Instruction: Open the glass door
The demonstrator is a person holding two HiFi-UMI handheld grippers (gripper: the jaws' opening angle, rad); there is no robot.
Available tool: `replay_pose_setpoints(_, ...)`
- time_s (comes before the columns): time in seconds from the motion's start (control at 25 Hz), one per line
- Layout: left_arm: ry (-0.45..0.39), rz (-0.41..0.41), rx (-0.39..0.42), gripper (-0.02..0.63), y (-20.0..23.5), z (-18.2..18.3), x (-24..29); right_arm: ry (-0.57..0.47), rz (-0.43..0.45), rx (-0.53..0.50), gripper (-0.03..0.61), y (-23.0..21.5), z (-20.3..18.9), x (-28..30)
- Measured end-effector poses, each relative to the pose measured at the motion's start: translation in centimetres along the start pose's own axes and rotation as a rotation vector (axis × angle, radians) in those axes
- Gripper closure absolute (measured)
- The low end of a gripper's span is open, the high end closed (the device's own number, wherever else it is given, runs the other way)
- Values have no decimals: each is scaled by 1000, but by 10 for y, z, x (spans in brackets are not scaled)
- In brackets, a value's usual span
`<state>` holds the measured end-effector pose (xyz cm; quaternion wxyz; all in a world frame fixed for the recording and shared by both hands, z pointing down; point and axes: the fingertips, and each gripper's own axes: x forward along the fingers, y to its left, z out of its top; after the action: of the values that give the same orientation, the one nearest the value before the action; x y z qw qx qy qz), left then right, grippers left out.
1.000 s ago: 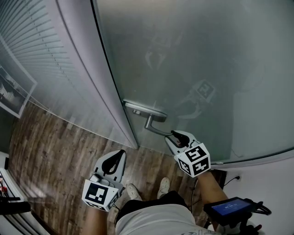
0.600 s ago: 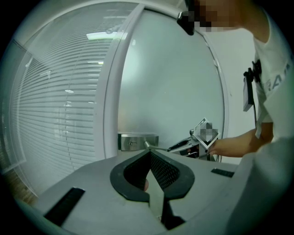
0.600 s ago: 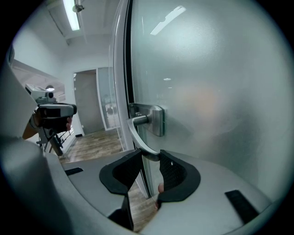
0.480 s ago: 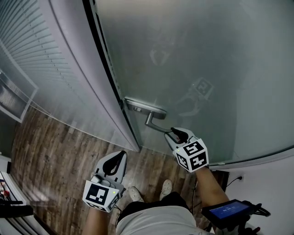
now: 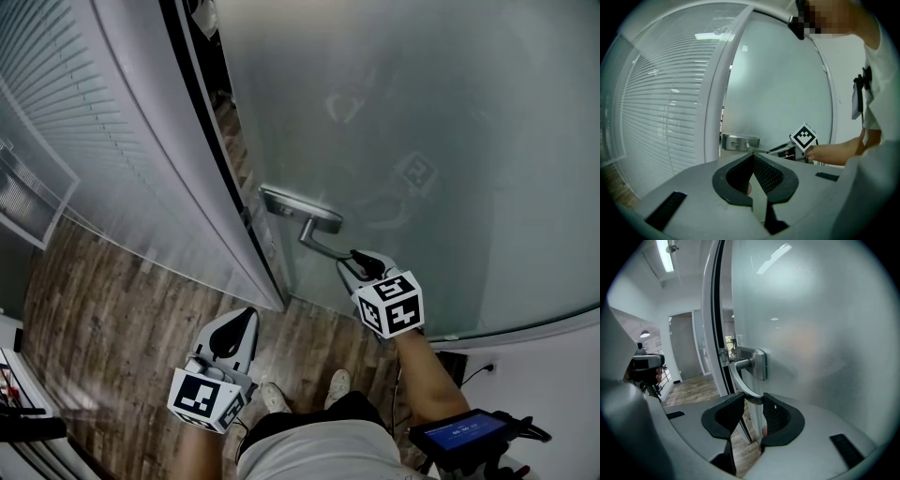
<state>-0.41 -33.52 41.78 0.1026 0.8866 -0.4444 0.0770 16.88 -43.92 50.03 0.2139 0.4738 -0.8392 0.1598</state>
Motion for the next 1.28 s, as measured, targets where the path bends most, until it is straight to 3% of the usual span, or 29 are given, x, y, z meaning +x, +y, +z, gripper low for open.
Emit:
replay_pose_setpoints(0.28, -12, 22, -19, 614, 11, 7, 0, -21, -35, -44, 457, -15, 25, 3)
replay_pose_setpoints(0.64, -18, 29, -26, 614, 10, 25, 11, -22, -60, -30, 457, -47, 52, 11)
replay_pose_setpoints(1.28, -49, 45, -2, 614, 18, 25, 9, -36, -128, -47, 457, -80, 58, 29)
